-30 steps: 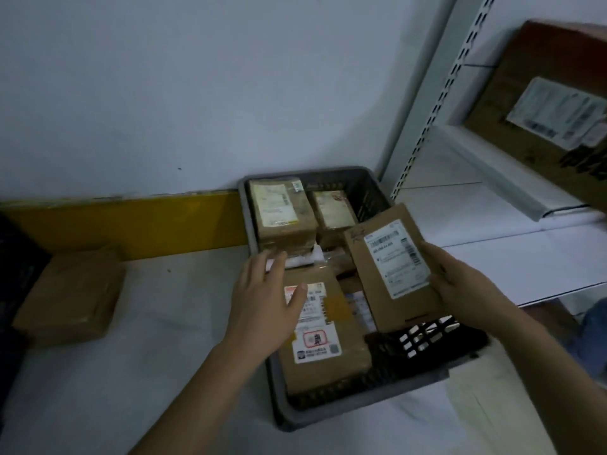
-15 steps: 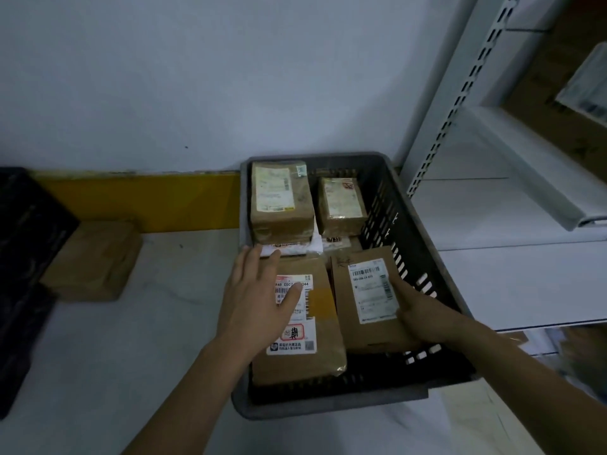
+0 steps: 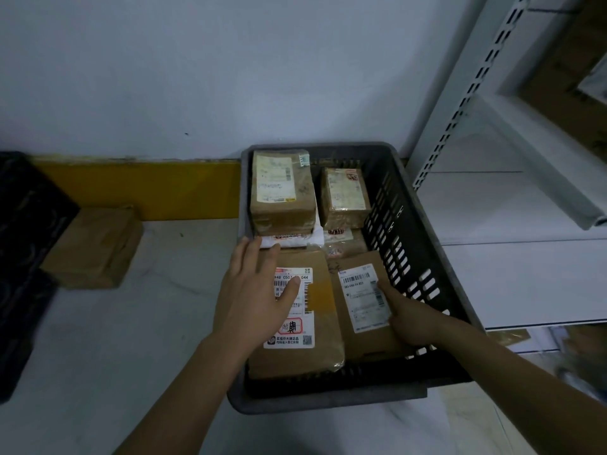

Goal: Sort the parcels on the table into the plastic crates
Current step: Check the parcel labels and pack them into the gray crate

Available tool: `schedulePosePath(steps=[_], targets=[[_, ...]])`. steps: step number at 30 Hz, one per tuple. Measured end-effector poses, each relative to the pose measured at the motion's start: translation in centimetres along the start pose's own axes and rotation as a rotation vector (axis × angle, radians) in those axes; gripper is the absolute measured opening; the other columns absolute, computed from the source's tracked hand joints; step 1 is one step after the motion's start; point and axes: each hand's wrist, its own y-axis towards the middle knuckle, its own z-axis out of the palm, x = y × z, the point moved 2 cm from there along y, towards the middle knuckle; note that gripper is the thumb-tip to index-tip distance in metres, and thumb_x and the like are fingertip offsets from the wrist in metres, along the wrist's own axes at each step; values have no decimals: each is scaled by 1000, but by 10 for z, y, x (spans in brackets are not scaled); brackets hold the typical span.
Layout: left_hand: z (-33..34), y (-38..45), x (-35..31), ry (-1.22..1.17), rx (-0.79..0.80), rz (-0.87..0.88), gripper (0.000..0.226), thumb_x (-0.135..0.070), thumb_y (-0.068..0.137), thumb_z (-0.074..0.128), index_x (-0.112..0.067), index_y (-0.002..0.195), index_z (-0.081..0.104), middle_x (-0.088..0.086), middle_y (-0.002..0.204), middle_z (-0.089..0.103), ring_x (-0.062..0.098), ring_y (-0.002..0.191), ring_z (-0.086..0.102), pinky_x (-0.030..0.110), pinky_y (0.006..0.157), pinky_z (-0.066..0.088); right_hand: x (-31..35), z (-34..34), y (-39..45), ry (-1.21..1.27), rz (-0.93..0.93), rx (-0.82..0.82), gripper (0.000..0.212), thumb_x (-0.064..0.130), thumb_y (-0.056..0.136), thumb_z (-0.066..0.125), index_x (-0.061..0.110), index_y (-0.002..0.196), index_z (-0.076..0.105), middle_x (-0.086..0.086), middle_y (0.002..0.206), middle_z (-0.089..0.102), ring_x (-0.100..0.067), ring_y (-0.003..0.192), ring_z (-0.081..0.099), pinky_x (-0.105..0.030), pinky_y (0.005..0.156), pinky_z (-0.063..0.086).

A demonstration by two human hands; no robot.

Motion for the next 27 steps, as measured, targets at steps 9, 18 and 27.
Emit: schedulePosePath(steps=[9, 18, 27], targets=[[-2, 0, -2, 3, 12, 2, 76, -69, 99, 35, -26, 163, 35, 1, 174, 22, 23, 164, 2, 48, 126, 28, 31, 13, 23, -311, 135, -32, 125, 86, 86, 59, 38, 168, -21, -16, 177, -21, -46, 162, 17, -50, 130, 28], [-5, 2, -1, -26, 21, 8, 79, -68, 98, 35, -26, 164, 33, 4, 175, 17, 25, 163, 3, 48, 129, 19, 44, -6, 13, -456, 99, -195, 111, 88, 92, 45, 33, 172, -7, -12, 179, -17, -46, 164, -4, -61, 132, 19], [-42, 14, 46, 109, -84, -81, 80, -69, 99, 28, -25, 165, 34, 14, 175, 21, 36, 163, 11, 59, 130, 17, 135, -61, -29, -421, -72, -684, 89, 81, 100, 16, 27, 171, 9, -16, 179, 10, -40, 165, 7, -58, 132, 21]])
